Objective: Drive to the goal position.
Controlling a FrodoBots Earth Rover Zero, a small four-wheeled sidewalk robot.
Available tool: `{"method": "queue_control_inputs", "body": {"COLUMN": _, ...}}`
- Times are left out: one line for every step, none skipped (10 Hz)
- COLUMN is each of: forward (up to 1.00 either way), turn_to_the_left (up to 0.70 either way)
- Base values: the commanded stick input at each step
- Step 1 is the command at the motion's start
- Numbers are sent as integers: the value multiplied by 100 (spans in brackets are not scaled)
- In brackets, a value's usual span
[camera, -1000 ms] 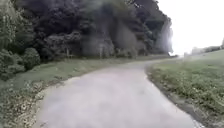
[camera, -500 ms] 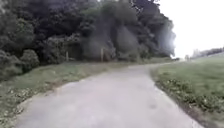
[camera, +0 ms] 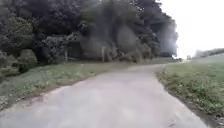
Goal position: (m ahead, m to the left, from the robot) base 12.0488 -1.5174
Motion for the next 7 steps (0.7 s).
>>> {"method": "queue_control_inputs", "body": {"forward": 100, "turn_to_the_left": 2}}
{"method": "queue_control_inputs", "body": {"forward": 100, "turn_to_the_left": 2}}
{"method": "queue_control_inputs", "body": {"forward": 100, "turn_to_the_left": 2}}
{"method": "queue_control_inputs", "body": {"forward": 100, "turn_to_the_left": -12}}
{"method": "queue_control_inputs", "body": {"forward": 100, "turn_to_the_left": -26}}
{"method": "queue_control_inputs", "body": {"forward": 100, "turn_to_the_left": -40}}
{"method": "queue_control_inputs", "body": {"forward": 100, "turn_to_the_left": -40}}
